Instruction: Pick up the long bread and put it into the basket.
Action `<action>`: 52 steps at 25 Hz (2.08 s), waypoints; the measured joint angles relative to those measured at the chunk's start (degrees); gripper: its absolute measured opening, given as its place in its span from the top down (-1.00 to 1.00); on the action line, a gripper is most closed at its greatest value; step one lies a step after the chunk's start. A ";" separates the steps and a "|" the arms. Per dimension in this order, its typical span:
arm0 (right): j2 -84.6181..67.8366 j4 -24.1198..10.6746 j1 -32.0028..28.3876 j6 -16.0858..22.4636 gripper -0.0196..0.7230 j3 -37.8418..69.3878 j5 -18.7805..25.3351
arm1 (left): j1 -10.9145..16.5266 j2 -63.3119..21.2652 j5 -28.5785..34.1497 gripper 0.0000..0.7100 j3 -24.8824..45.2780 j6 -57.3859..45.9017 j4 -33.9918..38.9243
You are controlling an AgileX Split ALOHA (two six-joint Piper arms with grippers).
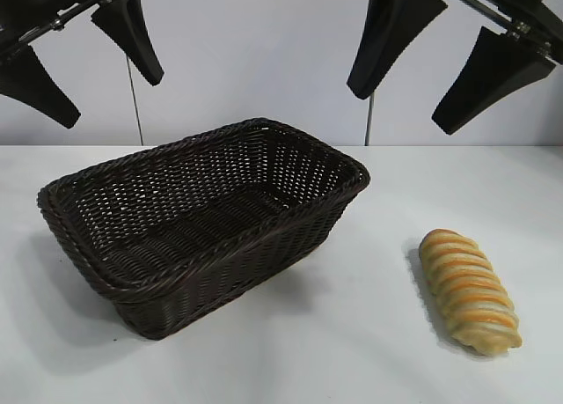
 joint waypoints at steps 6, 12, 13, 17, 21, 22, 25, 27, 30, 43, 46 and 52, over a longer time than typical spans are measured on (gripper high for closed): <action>0.00 0.00 0.00 0.00 -0.52 0.00 0.00 | 0.00 0.00 0.00 -0.87 0.00 0.00 0.00; 0.00 0.00 0.00 0.00 -0.52 0.00 0.05 | 0.00 0.00 0.00 -0.87 0.00 0.00 -0.06; 0.00 0.00 0.00 0.00 -0.52 0.00 0.05 | 0.00 0.00 0.00 -0.87 0.00 0.00 -0.06; 0.00 0.00 0.00 0.00 -0.52 0.00 0.47 | 0.00 0.00 0.00 -0.87 0.00 0.00 -0.06; 0.00 0.00 0.00 0.00 -0.52 0.00 1.09 | 0.00 0.00 -0.26 -0.87 0.00 0.00 -0.06; 0.00 0.00 0.00 0.00 -0.52 0.00 1.09 | 0.00 0.00 -0.76 -0.87 0.00 0.00 -0.06; 0.00 0.00 0.00 0.00 -0.52 0.00 1.09 | 0.00 0.00 -2.67 -0.87 0.00 0.00 -0.06; 0.00 0.00 0.00 0.00 -0.52 0.00 1.09 | 0.00 0.00 -2.71 -0.87 0.00 0.00 -0.06; 0.00 0.00 0.00 0.00 -0.52 0.00 1.09 | 0.05 0.00 -2.41 -0.87 0.00 -0.07 -0.06; 0.00 0.00 0.00 0.00 -0.52 0.00 1.09 | 2.51 -2.68 8.09 -0.87 0.00 -25.32 18.52; 0.00 0.00 0.00 0.00 -0.52 0.00 1.09 | 2.51 -4.72 8.78 -0.87 0.00 -28.58 19.06; 0.00 0.00 0.00 0.00 -0.52 0.00 1.09 | 1.47 -7.33 8.25 -0.87 3.70 -33.46 20.62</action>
